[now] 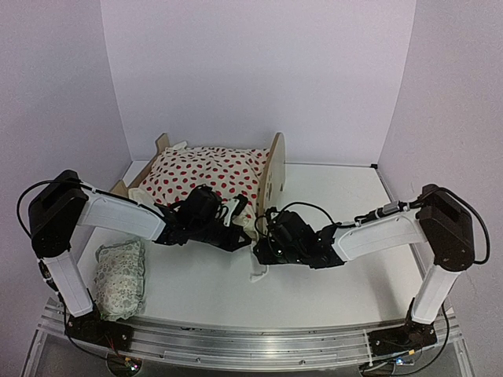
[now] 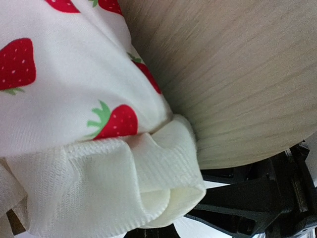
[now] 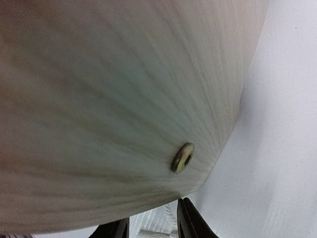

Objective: Set up the pet bed
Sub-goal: Tie the right ropes of the mattress at the bed frame base.

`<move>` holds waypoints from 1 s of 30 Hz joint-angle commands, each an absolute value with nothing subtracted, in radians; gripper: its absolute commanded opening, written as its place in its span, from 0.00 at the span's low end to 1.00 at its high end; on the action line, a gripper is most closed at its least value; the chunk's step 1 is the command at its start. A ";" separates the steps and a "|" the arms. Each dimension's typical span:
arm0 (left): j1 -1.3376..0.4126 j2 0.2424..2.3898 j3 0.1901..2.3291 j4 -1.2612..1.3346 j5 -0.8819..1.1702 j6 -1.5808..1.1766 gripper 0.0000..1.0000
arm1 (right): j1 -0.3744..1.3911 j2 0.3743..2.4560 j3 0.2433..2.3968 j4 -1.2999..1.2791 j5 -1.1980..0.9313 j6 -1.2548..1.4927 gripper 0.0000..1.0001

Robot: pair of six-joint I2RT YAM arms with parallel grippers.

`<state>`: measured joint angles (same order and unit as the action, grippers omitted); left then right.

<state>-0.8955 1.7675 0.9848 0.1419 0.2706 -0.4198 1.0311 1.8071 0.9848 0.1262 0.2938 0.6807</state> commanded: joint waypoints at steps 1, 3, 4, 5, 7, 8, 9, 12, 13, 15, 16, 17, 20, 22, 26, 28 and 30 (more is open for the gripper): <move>-0.888 1.726 0.979 0.189 0.289 -0.417 0.00 | 1.047 1.823 1.037 0.149 0.404 0.644 0.35; -0.885 1.728 0.980 0.191 0.290 -0.417 0.00 | 1.058 1.834 1.055 0.145 0.430 0.635 0.35; -0.885 1.730 0.981 0.192 0.290 -0.415 0.00 | 1.063 1.838 1.065 0.144 0.450 0.628 0.34; -0.884 1.733 0.983 0.193 0.290 -0.414 0.00 | 1.067 1.842 1.074 0.142 0.470 0.622 0.34; -0.879 1.742 0.992 0.193 0.292 -0.410 0.00 | 1.071 1.840 1.082 0.133 0.522 0.621 0.34; -0.878 1.746 0.997 0.193 0.296 -0.409 0.00 | 1.071 1.836 1.081 0.127 0.550 0.623 0.33; -0.876 1.751 1.003 0.192 0.298 -0.408 0.00 | 1.071 1.831 1.080 0.121 0.579 0.624 0.33; -0.876 1.765 1.019 0.195 0.304 -0.407 0.00 | 1.071 1.826 1.082 0.115 0.638 0.600 0.32; -0.876 1.770 1.024 0.195 0.307 -0.408 0.00 | 1.071 1.828 1.088 0.114 0.645 0.590 0.32; -0.876 1.779 1.034 0.194 0.310 -0.410 0.00 | 1.071 1.831 1.102 0.102 0.655 0.572 0.31; -0.876 1.783 1.039 0.192 0.311 -0.410 0.00 | 1.072 1.828 1.103 0.097 0.660 0.565 0.30; -0.876 1.788 1.045 0.193 0.311 -0.410 0.00 | 1.070 1.821 1.101 0.086 0.671 0.560 0.29; -0.876 1.806 1.071 0.195 0.314 -0.410 0.00 | 1.053 1.784 1.076 0.049 0.692 0.557 0.28; -0.876 1.822 1.086 0.202 0.321 -0.410 0.00 | 1.025 1.749 1.048 0.035 0.669 0.560 0.28; -0.876 1.866 1.132 0.217 0.339 -0.406 0.00 | 0.976 1.706 1.026 0.007 0.598 0.539 0.28; -0.876 1.888 1.159 0.220 0.346 -0.405 0.00 | 0.965 1.697 1.033 -0.010 0.569 0.519 0.28; -0.876 1.914 1.189 0.223 0.352 -0.405 0.00 | 0.961 1.692 1.040 -0.035 0.557 0.500 0.28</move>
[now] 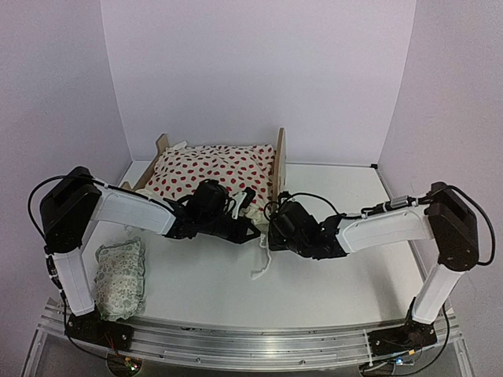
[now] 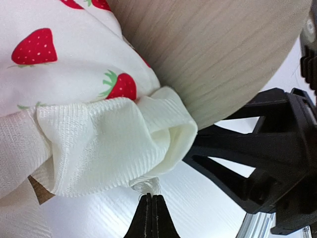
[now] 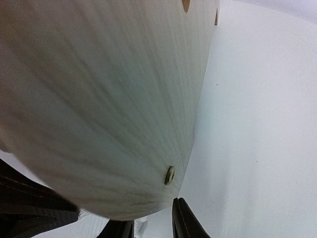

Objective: Set up the pet bed
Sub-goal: Tie the right ropes of the mattress at the bed frame base.

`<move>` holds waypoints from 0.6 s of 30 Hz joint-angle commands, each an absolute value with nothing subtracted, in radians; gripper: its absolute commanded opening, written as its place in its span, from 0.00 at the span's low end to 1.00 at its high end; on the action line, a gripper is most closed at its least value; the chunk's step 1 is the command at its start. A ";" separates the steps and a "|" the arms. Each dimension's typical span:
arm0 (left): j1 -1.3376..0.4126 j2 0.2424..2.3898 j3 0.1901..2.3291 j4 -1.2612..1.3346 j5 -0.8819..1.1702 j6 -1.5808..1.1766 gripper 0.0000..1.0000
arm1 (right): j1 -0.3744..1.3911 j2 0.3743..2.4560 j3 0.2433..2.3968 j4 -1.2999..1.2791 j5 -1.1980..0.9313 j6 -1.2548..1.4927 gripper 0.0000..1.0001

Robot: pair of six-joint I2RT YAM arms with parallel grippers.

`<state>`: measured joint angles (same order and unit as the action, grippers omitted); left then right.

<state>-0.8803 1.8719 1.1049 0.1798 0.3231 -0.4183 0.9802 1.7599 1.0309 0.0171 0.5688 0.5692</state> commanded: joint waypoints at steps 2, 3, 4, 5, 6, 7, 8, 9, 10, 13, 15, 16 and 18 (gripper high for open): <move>-0.876 1.937 1.216 0.227 0.360 -0.407 0.00 | 0.959 1.688 1.041 -0.044 0.548 0.498 0.29; -0.876 1.948 1.227 0.231 0.365 -0.408 0.00 | 0.959 1.687 1.043 -0.048 0.536 0.500 0.29; -0.876 1.958 1.238 0.235 0.370 -0.411 0.00 | 0.959 1.689 1.046 -0.055 0.528 0.506 0.30; -0.876 1.968 1.246 0.239 0.372 -0.414 0.00 | 0.959 1.691 1.051 -0.067 0.518 0.518 0.31; -0.876 1.975 1.254 0.240 0.374 -0.416 0.00 | 0.959 1.691 1.056 -0.082 0.510 0.539 0.32; -0.876 1.981 1.262 0.241 0.375 -0.418 0.00 | 0.959 1.690 1.059 -0.094 0.502 0.562 0.33; -0.876 1.986 1.268 0.242 0.374 -0.419 0.00 | 0.959 1.688 1.056 -0.101 0.498 0.587 0.34; -0.876 1.992 1.274 0.242 0.372 -0.419 0.00 | 0.959 1.684 1.052 -0.104 0.494 0.613 0.35; -0.875 1.997 1.280 0.242 0.369 -0.419 0.00 | 0.959 1.680 1.045 -0.105 0.492 0.633 0.36; -0.876 2.008 1.296 0.235 0.357 -0.420 0.00 | 0.960 1.664 1.025 -0.108 0.482 0.680 0.36; -0.876 2.017 1.306 0.225 0.345 -0.425 0.00 | 0.959 1.647 1.008 -0.110 0.479 0.694 0.36; -0.876 2.023 1.311 0.218 0.338 -0.428 0.00 | 0.959 1.635 0.999 -0.110 0.479 0.699 0.36; -0.876 2.034 1.322 0.202 0.324 -0.435 0.00 | 0.959 1.612 0.980 -0.110 0.473 0.699 0.36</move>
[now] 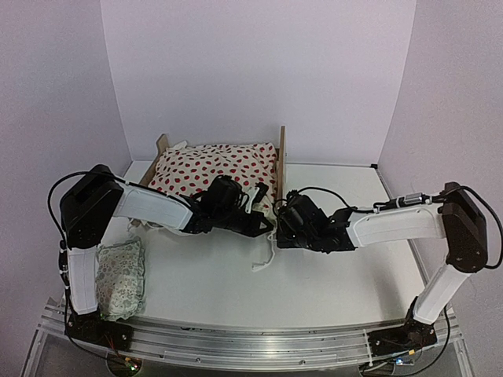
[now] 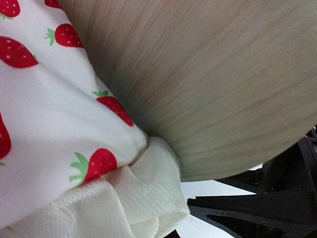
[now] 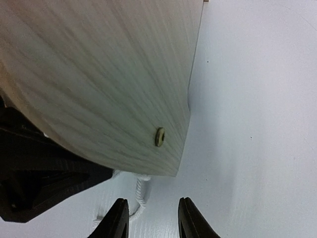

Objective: Set up the pet bed
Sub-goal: Tie the right ropes of the mattress at the bed frame base.

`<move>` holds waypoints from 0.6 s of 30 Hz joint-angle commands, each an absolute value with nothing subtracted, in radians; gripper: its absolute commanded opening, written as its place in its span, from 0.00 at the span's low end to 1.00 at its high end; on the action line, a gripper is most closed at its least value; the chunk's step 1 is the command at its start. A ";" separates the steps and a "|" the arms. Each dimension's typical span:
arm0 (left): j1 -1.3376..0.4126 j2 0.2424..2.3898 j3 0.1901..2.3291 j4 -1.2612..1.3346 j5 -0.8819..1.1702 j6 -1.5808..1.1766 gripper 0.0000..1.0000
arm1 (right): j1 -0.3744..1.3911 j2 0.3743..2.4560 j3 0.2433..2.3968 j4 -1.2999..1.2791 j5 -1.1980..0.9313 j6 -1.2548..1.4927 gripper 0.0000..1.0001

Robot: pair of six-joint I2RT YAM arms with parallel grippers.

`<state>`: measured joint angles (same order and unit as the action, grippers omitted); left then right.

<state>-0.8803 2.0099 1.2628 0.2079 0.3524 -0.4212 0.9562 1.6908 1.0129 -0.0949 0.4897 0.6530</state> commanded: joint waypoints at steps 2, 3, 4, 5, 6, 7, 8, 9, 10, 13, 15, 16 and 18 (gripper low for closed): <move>-0.876 2.047 1.332 0.200 0.326 -0.436 0.00 | 0.959 1.596 0.960 -0.111 0.468 0.699 0.37; -0.876 2.051 1.336 0.200 0.330 -0.436 0.00 | 0.959 1.587 0.947 -0.110 0.467 0.699 0.37; -0.876 2.057 1.342 0.199 0.337 -0.435 0.00 | 0.959 1.581 0.935 -0.110 0.466 0.703 0.38; -0.876 2.063 1.345 0.200 0.344 -0.433 0.00 | 0.959 1.576 0.922 -0.110 0.466 0.709 0.39; -0.876 2.065 1.347 0.199 0.349 -0.429 0.00 | 0.959 1.574 0.910 -0.110 0.465 0.712 0.39; -0.876 2.067 1.347 0.199 0.351 -0.426 0.00 | 0.959 1.575 0.901 -0.110 0.463 0.714 0.39; -0.876 2.069 1.347 0.199 0.354 -0.422 0.00 | 0.958 1.577 0.891 -0.110 0.459 0.717 0.40; -0.876 2.069 1.347 0.199 0.358 -0.417 0.00 | 0.956 1.581 0.884 -0.106 0.450 0.721 0.40; -0.876 2.071 1.347 0.199 0.360 -0.412 0.00 | 0.952 1.590 0.880 -0.101 0.438 0.722 0.40; -0.876 2.080 1.353 0.199 0.363 -0.400 0.00 | 0.937 1.617 0.868 -0.057 0.384 0.720 0.40; -0.876 2.088 1.362 0.196 0.364 -0.397 0.00 | 0.927 1.633 0.858 -0.017 0.358 0.717 0.40; -0.876 2.092 1.367 0.195 0.365 -0.397 0.00 | 0.922 1.642 0.855 0.002 0.348 0.717 0.40; -0.876 2.100 1.374 0.196 0.367 -0.396 0.00 | 0.915 1.656 0.853 0.033 0.331 0.720 0.40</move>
<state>-0.8806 2.0709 1.3140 0.1933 0.3567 -0.4164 0.9338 1.6235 0.8676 -0.0566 0.3895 0.7086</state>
